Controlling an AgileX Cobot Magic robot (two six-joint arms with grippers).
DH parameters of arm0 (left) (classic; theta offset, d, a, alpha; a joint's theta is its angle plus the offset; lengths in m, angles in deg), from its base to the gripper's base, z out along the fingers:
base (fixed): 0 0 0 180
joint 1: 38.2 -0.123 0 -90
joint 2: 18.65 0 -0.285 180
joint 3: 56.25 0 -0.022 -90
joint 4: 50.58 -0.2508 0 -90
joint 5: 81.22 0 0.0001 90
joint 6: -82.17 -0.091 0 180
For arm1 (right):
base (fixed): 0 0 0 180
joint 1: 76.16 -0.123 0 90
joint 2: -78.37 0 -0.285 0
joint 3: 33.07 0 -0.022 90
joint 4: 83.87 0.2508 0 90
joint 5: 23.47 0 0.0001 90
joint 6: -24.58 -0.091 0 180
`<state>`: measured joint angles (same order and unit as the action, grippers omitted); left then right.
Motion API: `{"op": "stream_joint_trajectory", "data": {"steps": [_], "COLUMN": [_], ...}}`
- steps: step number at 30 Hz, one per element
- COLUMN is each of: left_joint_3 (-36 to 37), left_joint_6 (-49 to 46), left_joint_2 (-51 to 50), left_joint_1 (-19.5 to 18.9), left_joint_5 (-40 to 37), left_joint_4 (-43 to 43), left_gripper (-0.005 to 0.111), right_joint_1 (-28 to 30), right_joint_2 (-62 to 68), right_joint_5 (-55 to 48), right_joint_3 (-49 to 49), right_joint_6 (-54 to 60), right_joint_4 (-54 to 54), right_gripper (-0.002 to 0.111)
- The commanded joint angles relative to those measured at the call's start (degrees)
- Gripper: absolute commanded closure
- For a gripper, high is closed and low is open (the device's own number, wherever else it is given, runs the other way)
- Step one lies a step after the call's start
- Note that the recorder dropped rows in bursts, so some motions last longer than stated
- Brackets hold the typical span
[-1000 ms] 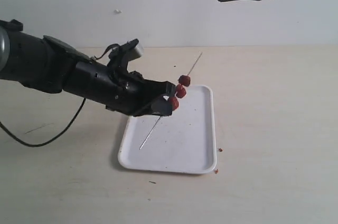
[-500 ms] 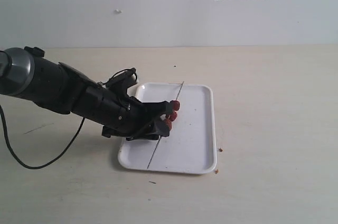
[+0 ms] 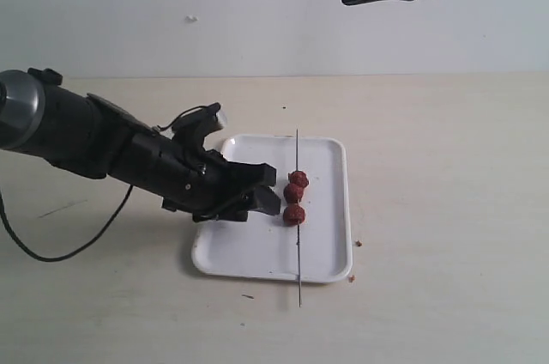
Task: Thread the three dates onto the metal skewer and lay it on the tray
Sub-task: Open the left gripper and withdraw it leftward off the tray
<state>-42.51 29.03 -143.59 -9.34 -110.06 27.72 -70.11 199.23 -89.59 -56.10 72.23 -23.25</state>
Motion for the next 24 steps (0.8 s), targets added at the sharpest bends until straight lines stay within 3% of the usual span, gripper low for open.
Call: {"op": "stream_joint_trajectory", "data": {"steps": [1,3,6,8,9,11,16,24], "left_joint_3": [2.1,4.3,9.3,15.0,18.7,22.1,28.8,40.2], "left_joint_6": [-6.7,-9.3,-13.0,-22.9,-32.0,-39.4,-40.0,-39.6], "left_joint_2": [5.7,9.0,16.5,23.3,28.6,35.2,50.4,77.7], "left_joint_1": [-1.6,-2.1,-2.7,-2.1,-1.9,-1.9,-1.9,-1.9], "left_joint_5": [-0.9,0.1,6.4,15.9,21.1,21.8,21.2,22.1], "left_joint_4": [-0.7,-0.6,1.7,9.7,18.4,21.6,21.6,21.6], "left_gripper": [0.081,0.106,0.107,0.107,0.107,0.107,0.107,0.107], "right_joint_1": [-0.1,-0.1,-0.1,-0.1,-0.1,-0.1,-0.1,-0.1], "right_joint_2": [-5.3,-9.0,-16.4,-23.2,-27.6,-33.6,-48.7,-74.7], "right_joint_5": [8.0,11.3,12.5,15.0,18.0,23.5,35.9,40.0], "right_joint_3": [0.5,0.5,1.0,5.1,9.4,16.7,35.4,58.4], "right_joint_6": [-7.5,-13.0,-21.3,-22.2,-22.2,-22.2,-20.2,-3.4], "right_joint_4": [-12.0,-20.6,-29.3,-29.4,-29.4,-29.4,-24.0,-8.4], "right_gripper": [0.108,0.108,0.108,0.108,0.108,0.108,0.108,0.108]}}
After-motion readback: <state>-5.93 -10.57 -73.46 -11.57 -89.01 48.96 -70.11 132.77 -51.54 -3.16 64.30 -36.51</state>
